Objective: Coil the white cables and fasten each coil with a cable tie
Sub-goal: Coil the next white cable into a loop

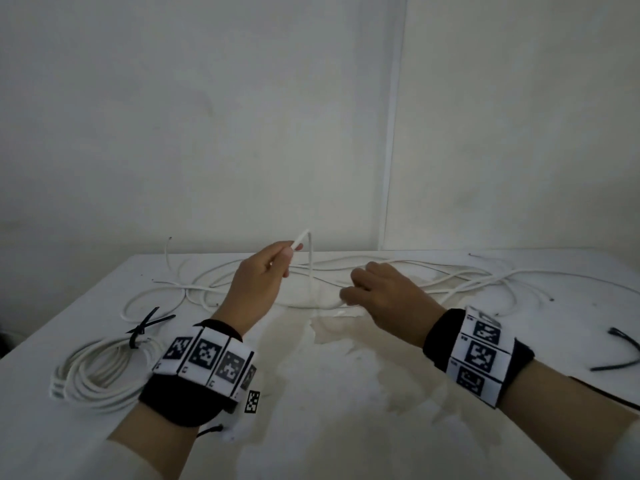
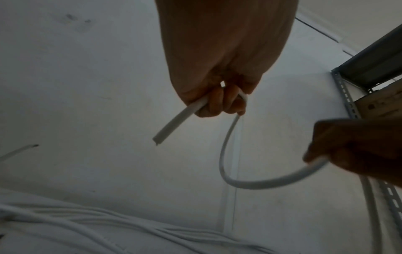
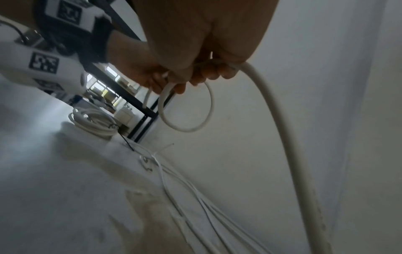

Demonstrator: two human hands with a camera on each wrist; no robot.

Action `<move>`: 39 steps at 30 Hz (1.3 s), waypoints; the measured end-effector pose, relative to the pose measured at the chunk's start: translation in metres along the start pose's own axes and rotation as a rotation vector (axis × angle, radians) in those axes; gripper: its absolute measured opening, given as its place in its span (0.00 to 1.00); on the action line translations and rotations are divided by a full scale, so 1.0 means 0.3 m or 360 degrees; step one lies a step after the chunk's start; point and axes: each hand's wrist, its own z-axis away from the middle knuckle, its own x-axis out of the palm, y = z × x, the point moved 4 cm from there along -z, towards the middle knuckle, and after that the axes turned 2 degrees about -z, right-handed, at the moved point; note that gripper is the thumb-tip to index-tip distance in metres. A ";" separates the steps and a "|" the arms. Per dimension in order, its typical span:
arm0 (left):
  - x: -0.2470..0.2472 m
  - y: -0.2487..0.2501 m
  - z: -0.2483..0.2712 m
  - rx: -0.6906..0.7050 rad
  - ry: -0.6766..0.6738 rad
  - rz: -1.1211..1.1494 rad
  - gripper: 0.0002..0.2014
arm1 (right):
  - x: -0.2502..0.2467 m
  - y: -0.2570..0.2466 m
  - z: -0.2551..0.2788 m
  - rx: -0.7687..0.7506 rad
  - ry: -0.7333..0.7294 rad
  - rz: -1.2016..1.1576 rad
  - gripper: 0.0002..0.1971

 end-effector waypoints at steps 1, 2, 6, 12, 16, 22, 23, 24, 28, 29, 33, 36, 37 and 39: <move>0.016 0.013 0.010 0.0035 -0.0057 -0.0038 0.11 | -0.017 -0.015 -0.009 -0.0021 0.0020 -0.0054 0.09; 0.032 0.025 0.018 0.0061 -0.0109 -0.0059 0.11 | -0.034 -0.029 -0.020 -0.0028 0.0030 -0.0125 0.05; 0.090 0.070 0.052 0.0034 -0.0264 -0.0058 0.13 | -0.091 -0.043 -0.055 0.0081 0.0207 -0.0464 0.19; 0.144 0.089 0.104 -0.0094 -0.0496 0.0089 0.21 | -0.113 0.018 -0.046 0.0464 0.0196 -0.0877 0.12; 0.143 0.102 0.109 -0.0165 -0.0510 0.0259 0.21 | -0.096 0.063 -0.035 0.0606 0.0205 -0.0969 0.16; 0.134 0.121 0.113 -0.0297 -0.0549 0.0476 0.21 | -0.087 0.085 -0.007 0.0909 0.0060 -0.1133 0.10; 0.132 0.123 0.113 -0.0309 -0.0555 0.0485 0.20 | -0.090 0.083 -0.007 0.0945 -0.0002 -0.1150 0.10; 0.128 0.125 0.113 -0.0318 -0.0561 0.0481 0.20 | -0.095 0.080 -0.006 0.0973 -0.0067 -0.1196 0.09; 0.117 0.136 0.104 -0.0288 -0.0558 0.0455 0.20 | -0.116 0.065 -0.007 0.1000 -0.0173 -0.1450 0.09; 0.117 0.136 0.100 -0.0281 -0.0555 0.0445 0.19 | -0.118 0.064 -0.009 0.0999 -0.0167 -0.1479 0.09; 0.121 0.124 0.102 -0.0297 -0.0517 0.0379 0.18 | -0.107 0.064 -0.014 0.0994 -0.0132 -0.1421 0.13; 0.114 0.119 0.105 -0.0317 -0.0457 0.0362 0.18 | -0.099 0.053 -0.014 0.0955 -0.0150 -0.1437 0.10; 0.113 0.119 0.104 -0.0324 -0.0444 0.0364 0.18 | -0.097 0.046 -0.016 0.0936 -0.0174 -0.1457 0.08; 0.114 0.123 0.105 -0.0338 -0.0437 0.0362 0.18 | -0.100 0.045 -0.020 0.0937 -0.0158 -0.1472 0.09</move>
